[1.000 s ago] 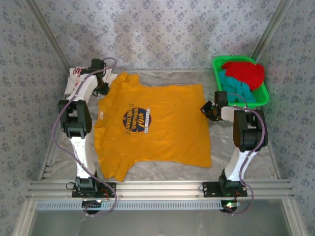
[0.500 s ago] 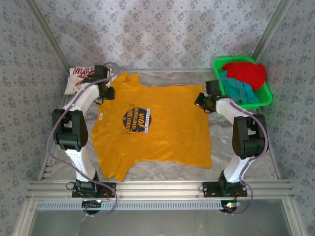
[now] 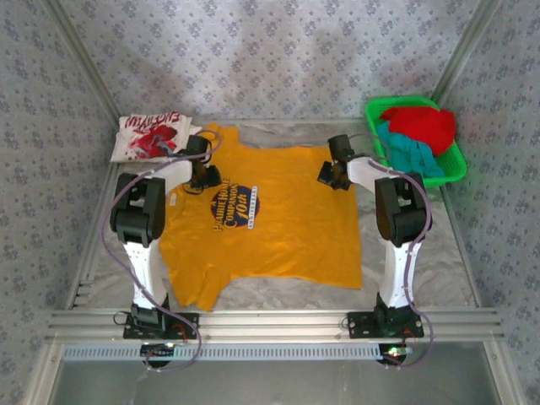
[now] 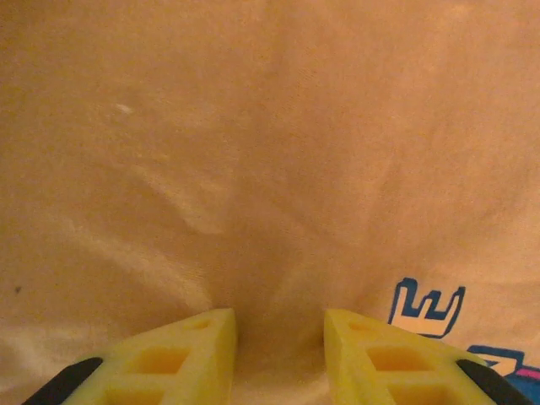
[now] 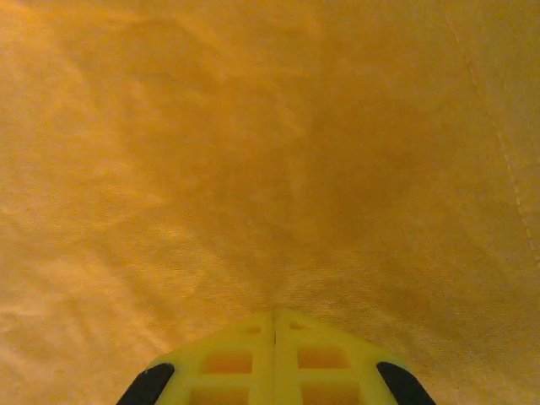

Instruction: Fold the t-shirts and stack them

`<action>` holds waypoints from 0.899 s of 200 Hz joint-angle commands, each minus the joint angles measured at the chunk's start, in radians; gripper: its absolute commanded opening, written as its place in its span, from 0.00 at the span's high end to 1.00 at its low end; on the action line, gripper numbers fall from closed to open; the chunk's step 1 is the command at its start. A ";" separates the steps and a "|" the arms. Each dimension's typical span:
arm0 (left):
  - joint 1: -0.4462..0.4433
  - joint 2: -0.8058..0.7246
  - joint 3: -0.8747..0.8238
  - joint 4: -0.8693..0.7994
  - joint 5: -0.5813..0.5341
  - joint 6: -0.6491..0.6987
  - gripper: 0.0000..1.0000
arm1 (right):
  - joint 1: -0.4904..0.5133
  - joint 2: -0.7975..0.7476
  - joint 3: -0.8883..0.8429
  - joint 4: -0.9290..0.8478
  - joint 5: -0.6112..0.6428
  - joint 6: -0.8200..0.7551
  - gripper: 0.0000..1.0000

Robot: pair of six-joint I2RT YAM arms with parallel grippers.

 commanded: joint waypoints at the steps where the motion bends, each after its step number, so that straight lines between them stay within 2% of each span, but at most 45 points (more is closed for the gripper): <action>1: -0.029 -0.005 -0.057 0.101 0.086 -0.098 0.67 | -0.041 0.026 -0.001 0.015 -0.040 0.101 1.00; 34: -0.061 0.115 0.037 0.080 0.144 -0.137 0.67 | -0.083 0.054 0.026 -0.007 -0.011 0.141 1.00; 62: -0.071 0.201 0.189 0.068 0.160 -0.164 0.67 | -0.107 0.081 0.059 0.012 0.002 0.158 1.00; 110: -0.074 0.403 0.603 -0.061 0.141 -0.130 0.67 | -0.137 0.195 0.251 -0.033 -0.008 0.182 1.00; 139: -0.074 0.523 0.931 -0.239 0.125 -0.086 0.65 | -0.152 0.223 0.359 -0.053 -0.026 0.194 1.00; 158: -0.076 0.481 0.988 -0.287 0.097 -0.064 0.60 | -0.150 0.185 0.404 -0.080 -0.047 0.181 1.00; 169: -0.077 0.396 0.933 -0.275 0.076 -0.048 0.55 | -0.143 0.133 0.398 -0.085 -0.067 0.165 1.00; 180: -0.078 0.278 0.819 -0.234 0.047 -0.032 0.49 | -0.131 0.065 0.381 -0.093 -0.071 0.143 0.94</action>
